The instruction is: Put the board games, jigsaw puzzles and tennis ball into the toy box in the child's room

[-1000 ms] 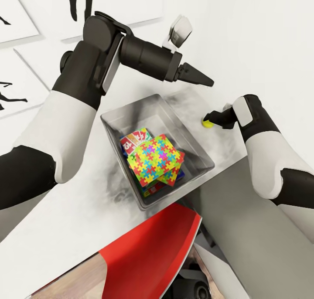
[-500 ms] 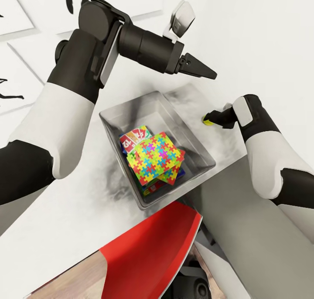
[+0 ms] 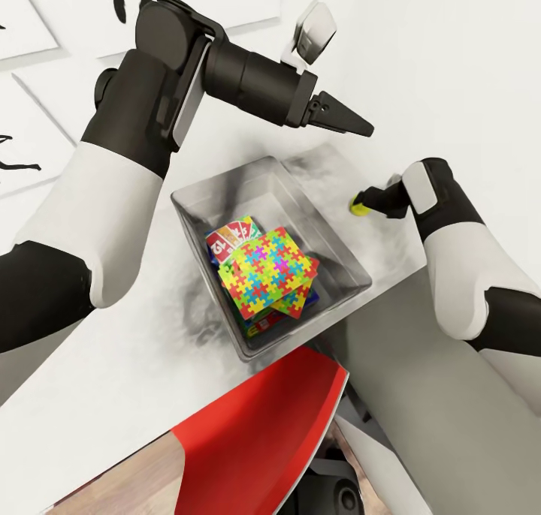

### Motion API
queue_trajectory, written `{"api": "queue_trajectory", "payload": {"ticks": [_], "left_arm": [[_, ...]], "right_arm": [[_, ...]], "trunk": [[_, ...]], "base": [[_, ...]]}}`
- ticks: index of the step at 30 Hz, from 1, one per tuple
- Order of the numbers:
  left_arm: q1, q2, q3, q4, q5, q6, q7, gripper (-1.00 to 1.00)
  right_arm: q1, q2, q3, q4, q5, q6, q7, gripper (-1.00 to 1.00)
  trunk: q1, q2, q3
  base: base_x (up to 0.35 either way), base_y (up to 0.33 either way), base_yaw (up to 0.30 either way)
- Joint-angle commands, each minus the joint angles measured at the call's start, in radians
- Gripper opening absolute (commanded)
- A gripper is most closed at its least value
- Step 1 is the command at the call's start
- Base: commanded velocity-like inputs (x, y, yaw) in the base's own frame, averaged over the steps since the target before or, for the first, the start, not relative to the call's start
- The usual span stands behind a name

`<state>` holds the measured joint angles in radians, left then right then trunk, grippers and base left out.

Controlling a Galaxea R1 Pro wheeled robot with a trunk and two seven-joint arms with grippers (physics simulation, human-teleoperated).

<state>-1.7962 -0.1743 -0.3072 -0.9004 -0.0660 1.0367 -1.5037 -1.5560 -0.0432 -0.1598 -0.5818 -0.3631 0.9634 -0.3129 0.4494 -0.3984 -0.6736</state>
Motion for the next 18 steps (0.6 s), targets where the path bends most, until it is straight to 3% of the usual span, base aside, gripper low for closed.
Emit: {"api": "queue_trajectory", "payload": {"ticks": [1,18], "left_arm": [[-0.001,0.000,0.000,0.000,-0.007,0.010,-0.007,1.00],[-0.001,0.000,-0.030,0.000,-0.006,0.010,-0.007,1.00]], "right_arm": [[-0.004,0.000,-0.001,-0.001,-0.011,0.003,-0.010,1.00],[-0.049,0.002,-0.001,0.003,-0.010,-0.006,-0.012,1.00]], "trunk": [[0.001,-0.002,-0.001],[0.001,-0.002,-0.001]], "base": [[0.000,0.000,0.000],[0.000,0.000,0.000]]}}
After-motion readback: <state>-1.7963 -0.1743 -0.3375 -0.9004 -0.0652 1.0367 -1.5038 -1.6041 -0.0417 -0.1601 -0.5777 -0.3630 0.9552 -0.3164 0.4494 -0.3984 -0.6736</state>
